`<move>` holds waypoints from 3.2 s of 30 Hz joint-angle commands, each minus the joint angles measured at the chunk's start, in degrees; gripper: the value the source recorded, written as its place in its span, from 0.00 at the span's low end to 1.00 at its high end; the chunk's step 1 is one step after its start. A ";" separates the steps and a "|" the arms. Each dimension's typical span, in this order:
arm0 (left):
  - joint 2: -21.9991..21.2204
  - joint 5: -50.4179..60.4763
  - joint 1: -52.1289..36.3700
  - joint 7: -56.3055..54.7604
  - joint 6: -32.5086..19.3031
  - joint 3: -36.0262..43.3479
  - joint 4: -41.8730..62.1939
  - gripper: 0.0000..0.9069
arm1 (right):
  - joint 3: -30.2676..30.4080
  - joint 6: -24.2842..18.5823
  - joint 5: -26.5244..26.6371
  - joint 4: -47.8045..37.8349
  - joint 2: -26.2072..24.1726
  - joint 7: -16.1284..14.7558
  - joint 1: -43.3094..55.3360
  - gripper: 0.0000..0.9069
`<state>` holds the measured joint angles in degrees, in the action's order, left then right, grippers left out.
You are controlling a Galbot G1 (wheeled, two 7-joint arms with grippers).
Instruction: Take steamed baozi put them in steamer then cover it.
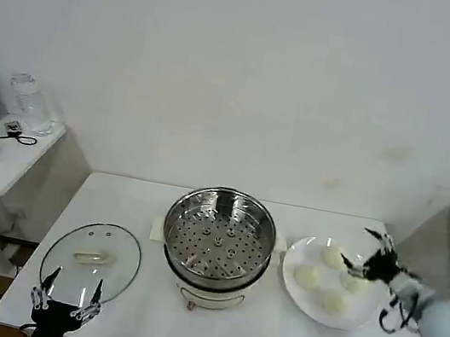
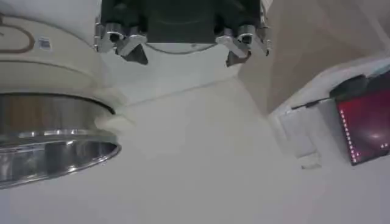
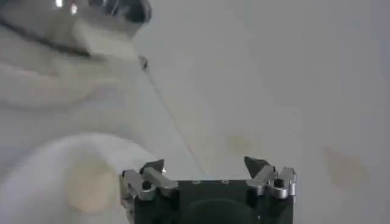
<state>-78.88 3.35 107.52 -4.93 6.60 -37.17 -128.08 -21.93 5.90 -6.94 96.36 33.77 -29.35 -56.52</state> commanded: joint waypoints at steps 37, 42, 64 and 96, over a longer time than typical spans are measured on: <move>-2.29 0.77 -0.45 1.96 0.43 -3.30 -0.25 1.00 | 59.46 -9.76 -9.46 -52.23 16.46 -35.31 57.19 1.00; -2.30 0.69 -0.46 1.97 0.40 -3.65 -0.29 1.00 | 58.16 -9.52 -10.29 -54.28 17.82 -32.86 55.86 1.00; -2.42 0.60 -0.61 1.97 0.11 -4.01 0.20 1.00 | 55.71 -9.51 -12.94 -61.23 23.08 -29.94 55.74 0.73; -1.37 -1.03 -0.82 2.06 0.27 -4.93 -0.67 1.00 | 86.27 -9.80 16.12 -24.81 20.23 -29.56 93.91 0.74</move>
<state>-80.25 2.41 106.72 -2.91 6.79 -41.91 -128.63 54.35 -3.17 0.64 60.25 52.70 -59.78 27.56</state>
